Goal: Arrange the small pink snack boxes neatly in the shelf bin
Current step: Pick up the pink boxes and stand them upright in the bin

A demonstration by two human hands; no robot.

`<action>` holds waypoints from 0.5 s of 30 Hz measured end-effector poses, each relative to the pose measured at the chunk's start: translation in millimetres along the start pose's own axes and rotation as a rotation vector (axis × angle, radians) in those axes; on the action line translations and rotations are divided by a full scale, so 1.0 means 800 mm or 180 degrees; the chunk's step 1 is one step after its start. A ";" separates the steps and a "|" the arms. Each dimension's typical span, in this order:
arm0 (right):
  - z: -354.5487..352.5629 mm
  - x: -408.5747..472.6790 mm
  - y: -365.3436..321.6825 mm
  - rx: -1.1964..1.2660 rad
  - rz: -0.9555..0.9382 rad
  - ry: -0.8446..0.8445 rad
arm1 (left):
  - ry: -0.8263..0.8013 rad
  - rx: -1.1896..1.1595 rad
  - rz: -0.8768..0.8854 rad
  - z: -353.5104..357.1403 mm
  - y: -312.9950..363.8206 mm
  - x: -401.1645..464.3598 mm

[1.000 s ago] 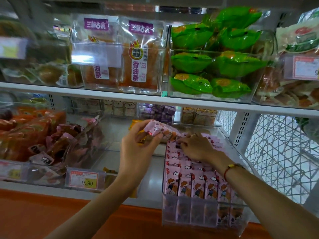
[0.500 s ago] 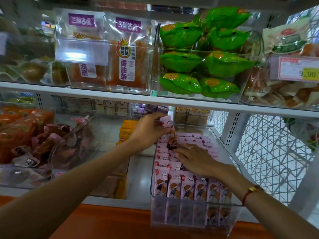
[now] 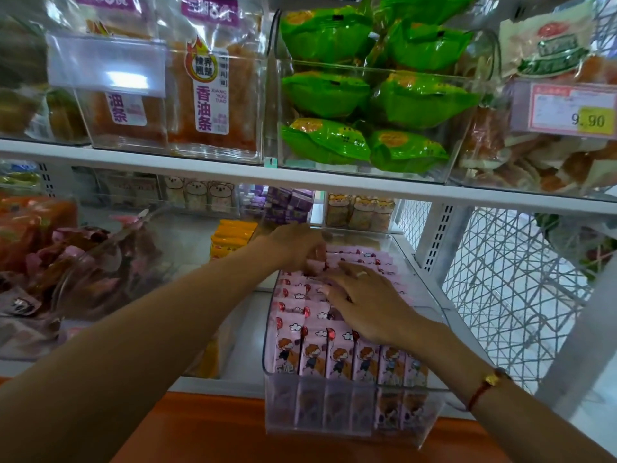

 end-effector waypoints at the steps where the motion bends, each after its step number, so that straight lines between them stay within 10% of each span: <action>1: -0.002 -0.007 -0.001 -0.0031 -0.0004 0.0042 | -0.0218 0.0090 0.0046 0.007 0.001 0.002; 15: 0.012 -0.034 -0.004 -0.0340 0.0023 0.0013 | -0.0044 0.0459 0.0035 -0.012 0.016 -0.018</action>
Point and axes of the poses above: each hand's wrist, its own x-axis towards the middle knuckle, its own z-axis out of the palm, y = z × x, the point moved 9 cm from there along x, towards the middle knuckle, and after that the axes turned 2 degrees about x, right-handed, at the moved point
